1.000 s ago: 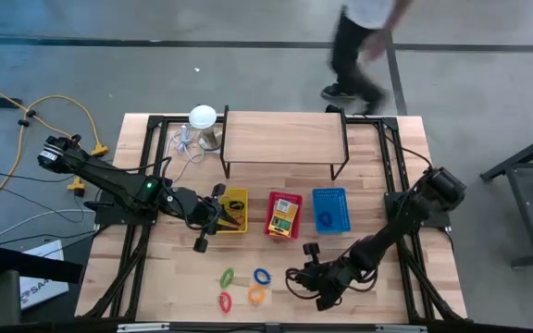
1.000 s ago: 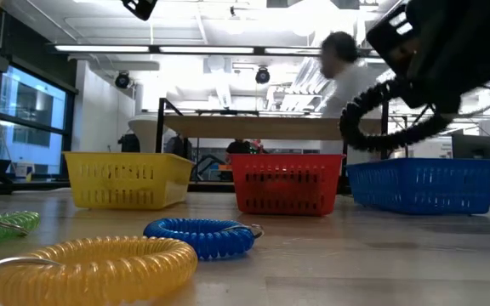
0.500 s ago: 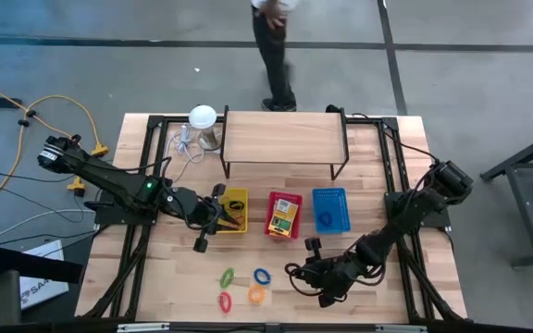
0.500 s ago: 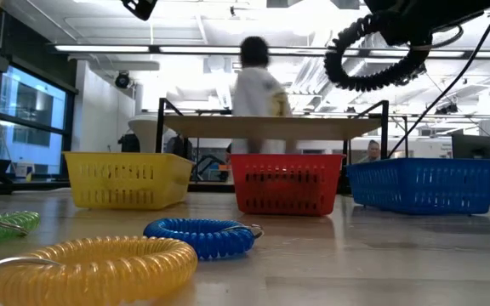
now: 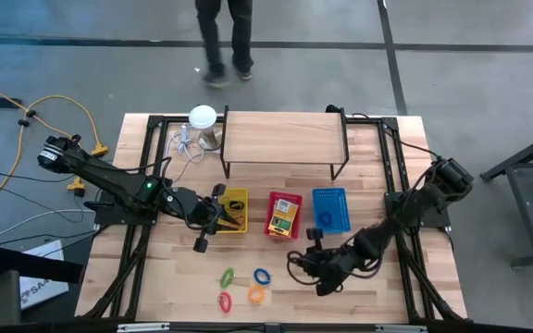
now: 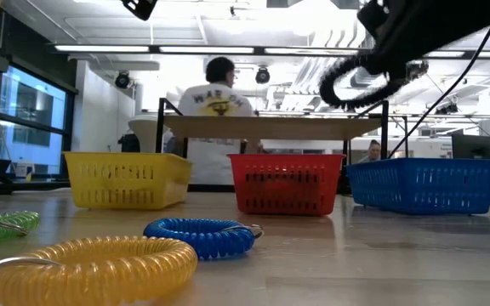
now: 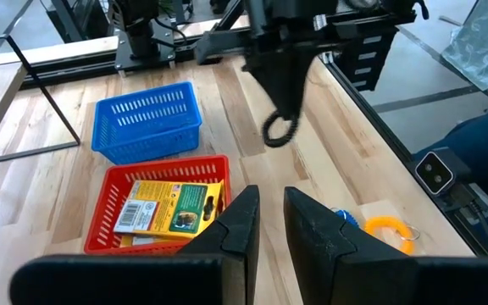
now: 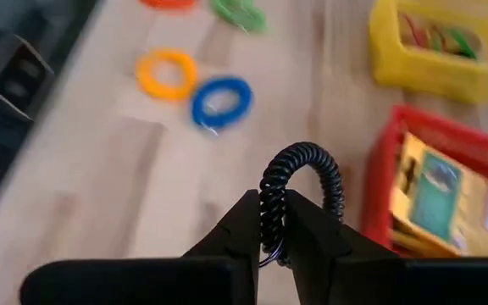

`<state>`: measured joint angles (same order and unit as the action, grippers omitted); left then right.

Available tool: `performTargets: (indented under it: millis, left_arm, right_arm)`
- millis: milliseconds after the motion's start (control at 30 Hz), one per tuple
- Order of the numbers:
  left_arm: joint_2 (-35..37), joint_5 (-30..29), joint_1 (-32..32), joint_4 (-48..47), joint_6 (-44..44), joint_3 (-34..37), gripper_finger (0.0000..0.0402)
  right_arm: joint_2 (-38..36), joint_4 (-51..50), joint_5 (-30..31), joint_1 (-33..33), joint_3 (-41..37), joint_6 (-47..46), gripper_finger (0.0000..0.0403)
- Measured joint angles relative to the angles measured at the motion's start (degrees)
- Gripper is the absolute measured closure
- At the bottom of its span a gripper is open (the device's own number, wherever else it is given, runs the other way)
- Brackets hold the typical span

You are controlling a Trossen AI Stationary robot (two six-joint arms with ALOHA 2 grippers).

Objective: Pick & Place Office Desk Supplies
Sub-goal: Put the black spiral keychain into the blue bin

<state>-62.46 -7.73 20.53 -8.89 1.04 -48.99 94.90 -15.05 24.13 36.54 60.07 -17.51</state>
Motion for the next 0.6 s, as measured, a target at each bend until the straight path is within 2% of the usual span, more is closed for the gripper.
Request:
performTargets:
  millis: [600]
  left_arm:
    - [0.0,0.0,0.0,-0.02,0.0,0.0,0.0347]
  right_arm:
    - [-4.89,-20.17,0.36,-9.9,-0.02,-7.06,0.0364]
